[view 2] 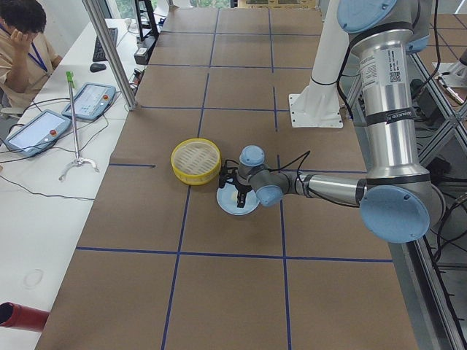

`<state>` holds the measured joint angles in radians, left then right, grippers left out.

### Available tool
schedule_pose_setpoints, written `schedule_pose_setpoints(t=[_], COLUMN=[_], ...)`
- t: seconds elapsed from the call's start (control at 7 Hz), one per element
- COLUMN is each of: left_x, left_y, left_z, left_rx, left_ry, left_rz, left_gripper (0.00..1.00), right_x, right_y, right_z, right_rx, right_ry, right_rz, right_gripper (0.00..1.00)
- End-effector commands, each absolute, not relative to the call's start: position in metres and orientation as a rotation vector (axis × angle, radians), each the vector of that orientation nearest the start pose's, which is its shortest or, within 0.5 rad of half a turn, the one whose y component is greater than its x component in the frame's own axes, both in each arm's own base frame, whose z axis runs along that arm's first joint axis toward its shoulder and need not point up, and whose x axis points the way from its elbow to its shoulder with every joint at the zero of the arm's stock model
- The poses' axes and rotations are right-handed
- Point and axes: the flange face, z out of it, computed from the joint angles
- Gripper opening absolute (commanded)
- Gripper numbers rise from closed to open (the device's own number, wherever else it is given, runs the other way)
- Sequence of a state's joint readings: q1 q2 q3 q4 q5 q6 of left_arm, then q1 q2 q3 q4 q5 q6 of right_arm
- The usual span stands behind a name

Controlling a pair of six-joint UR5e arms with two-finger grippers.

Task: Place bun in steamer
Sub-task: 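Close the left gripper on the bun and lift it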

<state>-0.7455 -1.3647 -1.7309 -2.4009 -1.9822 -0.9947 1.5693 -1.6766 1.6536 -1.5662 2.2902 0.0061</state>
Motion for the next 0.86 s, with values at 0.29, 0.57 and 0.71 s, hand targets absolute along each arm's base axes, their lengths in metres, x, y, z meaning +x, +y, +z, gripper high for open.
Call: schedule_pose_setpoints(t=[0.29, 0.57, 0.71], left_x=[0.259, 0.212, 0.181], left_y=[-0.370, -0.396, -0.430], left_z=[0.576, 0.513, 0.480], left_rx=[0.185, 0.300, 0.325], left_ry=[0.871, 0.955, 1.043], left_rz=[0.004, -0.070, -0.105], left_gripper=[0.35, 0.36, 0.36], right_x=[0.067, 0.067, 0.067], right_y=[-0.446, -0.446, -0.446], right_z=[0.671, 0.671, 0.671], right_rx=[-0.020, -0.020, -0.020], right_ry=[-0.719, -0.719, -0.719], right_rz=[0.011, 0.011, 0.011], right_gripper=[1.00, 1.00, 1.00])
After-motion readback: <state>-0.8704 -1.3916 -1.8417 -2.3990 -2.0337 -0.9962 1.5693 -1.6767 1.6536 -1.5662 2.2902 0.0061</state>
